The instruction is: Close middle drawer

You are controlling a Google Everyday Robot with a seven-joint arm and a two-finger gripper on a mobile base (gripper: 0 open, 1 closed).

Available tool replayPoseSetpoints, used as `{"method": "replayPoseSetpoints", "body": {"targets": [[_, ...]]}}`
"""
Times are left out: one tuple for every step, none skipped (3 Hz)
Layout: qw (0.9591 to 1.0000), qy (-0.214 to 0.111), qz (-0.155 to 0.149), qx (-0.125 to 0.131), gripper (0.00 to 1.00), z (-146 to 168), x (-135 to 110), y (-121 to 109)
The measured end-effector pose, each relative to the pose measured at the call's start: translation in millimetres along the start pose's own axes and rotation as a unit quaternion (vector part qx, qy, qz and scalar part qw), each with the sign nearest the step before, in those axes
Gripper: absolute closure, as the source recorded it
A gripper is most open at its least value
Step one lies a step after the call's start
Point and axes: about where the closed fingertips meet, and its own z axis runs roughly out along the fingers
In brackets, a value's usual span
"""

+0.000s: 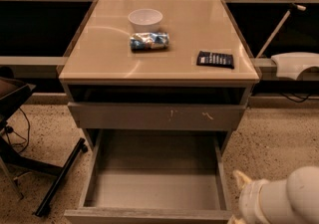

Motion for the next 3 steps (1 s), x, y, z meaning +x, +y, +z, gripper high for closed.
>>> {"method": "replayPoseSetpoints", "body": {"targets": [[0.9996, 0.011, 0.025, -0.002, 0.0, 24, 26, 18], [0.9996, 0.011, 0.024, -0.002, 0.0, 24, 26, 18], [0.9992, -0.007, 0.025, -0.029, 0.0, 48, 45, 42]]}}
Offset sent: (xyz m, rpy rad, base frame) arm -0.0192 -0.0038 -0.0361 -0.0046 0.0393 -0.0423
